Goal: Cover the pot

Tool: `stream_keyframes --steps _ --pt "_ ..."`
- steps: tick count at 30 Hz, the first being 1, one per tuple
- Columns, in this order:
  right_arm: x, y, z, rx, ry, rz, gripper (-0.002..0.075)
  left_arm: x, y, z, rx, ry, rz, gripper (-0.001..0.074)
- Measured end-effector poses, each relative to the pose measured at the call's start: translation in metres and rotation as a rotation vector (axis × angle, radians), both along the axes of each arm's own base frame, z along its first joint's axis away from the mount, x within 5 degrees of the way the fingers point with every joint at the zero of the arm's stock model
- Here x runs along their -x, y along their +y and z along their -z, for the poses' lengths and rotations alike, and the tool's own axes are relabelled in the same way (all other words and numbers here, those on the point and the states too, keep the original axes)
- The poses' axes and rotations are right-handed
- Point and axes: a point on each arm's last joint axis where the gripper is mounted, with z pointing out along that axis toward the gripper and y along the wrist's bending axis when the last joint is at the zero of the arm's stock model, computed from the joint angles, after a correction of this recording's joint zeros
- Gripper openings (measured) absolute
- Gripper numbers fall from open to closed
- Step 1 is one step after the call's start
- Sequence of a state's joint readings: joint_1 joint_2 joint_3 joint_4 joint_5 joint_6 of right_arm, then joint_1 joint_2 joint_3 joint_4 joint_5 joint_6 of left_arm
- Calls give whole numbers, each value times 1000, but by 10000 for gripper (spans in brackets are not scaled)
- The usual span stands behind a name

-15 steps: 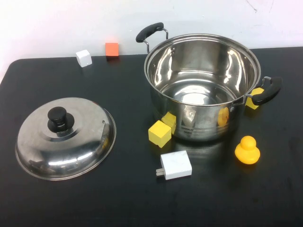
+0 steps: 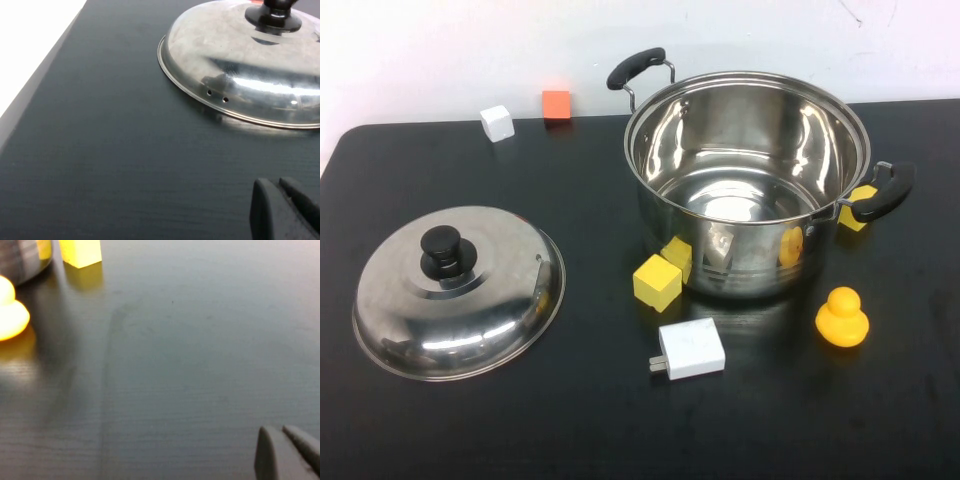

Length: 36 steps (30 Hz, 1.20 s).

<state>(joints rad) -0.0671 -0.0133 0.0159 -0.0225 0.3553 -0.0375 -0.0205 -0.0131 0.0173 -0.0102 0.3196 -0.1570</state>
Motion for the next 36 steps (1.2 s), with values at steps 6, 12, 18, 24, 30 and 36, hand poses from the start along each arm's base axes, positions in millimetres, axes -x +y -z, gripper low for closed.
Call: stream_keyframes --steps 6,12,18,24,30,36 --pt "0 0 0 0 0 0 -2 0 0 0 -10 0 -1 -2" --pt "0 0 0 0 0 0 -2 0 0 0 -10 -4 -1 -2" --pt "0 0 0 0 0 0 -2 -1 -1 -3 21 -38 1 -3" --pt "0 0 0 0 0 0 -2 -2 -1 -9 29 -103 1 -2" --pt "0 0 0 0 0 0 -2 -3 0 -30 36 -343 -2 -2" --pt "0 0 0 0 0 0 -2 4 1 -59 44 -665 -7 -3"
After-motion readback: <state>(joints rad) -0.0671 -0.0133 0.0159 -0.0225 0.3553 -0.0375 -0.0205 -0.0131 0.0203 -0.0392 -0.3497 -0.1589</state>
